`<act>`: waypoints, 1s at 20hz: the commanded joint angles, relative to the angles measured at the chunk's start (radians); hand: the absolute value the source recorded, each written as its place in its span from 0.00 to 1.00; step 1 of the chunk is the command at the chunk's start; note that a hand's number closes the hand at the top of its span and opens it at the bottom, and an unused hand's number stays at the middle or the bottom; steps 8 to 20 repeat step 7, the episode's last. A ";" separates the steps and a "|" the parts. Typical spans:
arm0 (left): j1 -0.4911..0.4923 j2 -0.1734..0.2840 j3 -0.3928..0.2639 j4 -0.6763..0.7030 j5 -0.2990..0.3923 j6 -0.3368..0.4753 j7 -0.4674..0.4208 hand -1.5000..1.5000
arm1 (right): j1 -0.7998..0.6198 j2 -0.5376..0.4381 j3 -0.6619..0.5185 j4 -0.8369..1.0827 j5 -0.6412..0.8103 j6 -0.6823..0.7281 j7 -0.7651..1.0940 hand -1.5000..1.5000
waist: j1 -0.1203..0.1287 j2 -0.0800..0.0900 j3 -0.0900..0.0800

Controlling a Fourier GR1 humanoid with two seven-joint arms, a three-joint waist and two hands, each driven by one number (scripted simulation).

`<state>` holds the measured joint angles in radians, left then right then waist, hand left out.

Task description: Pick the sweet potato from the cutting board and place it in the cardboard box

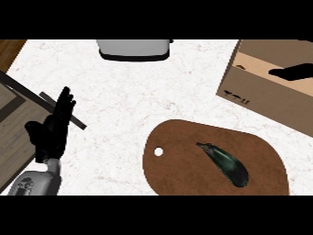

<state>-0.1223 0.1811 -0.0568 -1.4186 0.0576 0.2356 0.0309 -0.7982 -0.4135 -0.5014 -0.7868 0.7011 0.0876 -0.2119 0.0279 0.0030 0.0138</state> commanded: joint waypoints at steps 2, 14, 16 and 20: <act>0.028 0.007 0.018 0.049 -0.006 0.016 0.036 0.50 | -0.042 -0.043 -0.149 0.094 -0.190 0.077 -0.127 0.00 | -0.006 0.008 -0.011; 0.032 0.025 0.055 0.064 0.007 0.009 0.015 0.50 | -0.026 -0.130 -0.244 0.165 -0.293 0.159 -0.136 0.00 | -0.017 0.005 -0.012; 0.032 0.025 0.055 0.064 0.007 0.009 0.015 0.50 | -0.026 -0.130 -0.244 0.165 -0.293 0.159 -0.136 0.00 | -0.017 0.005 -0.012; 0.032 0.025 0.055 0.064 0.007 0.009 0.015 0.50 | -0.026 -0.130 -0.244 0.165 -0.293 0.159 -0.136 0.00 | -0.017 0.005 -0.012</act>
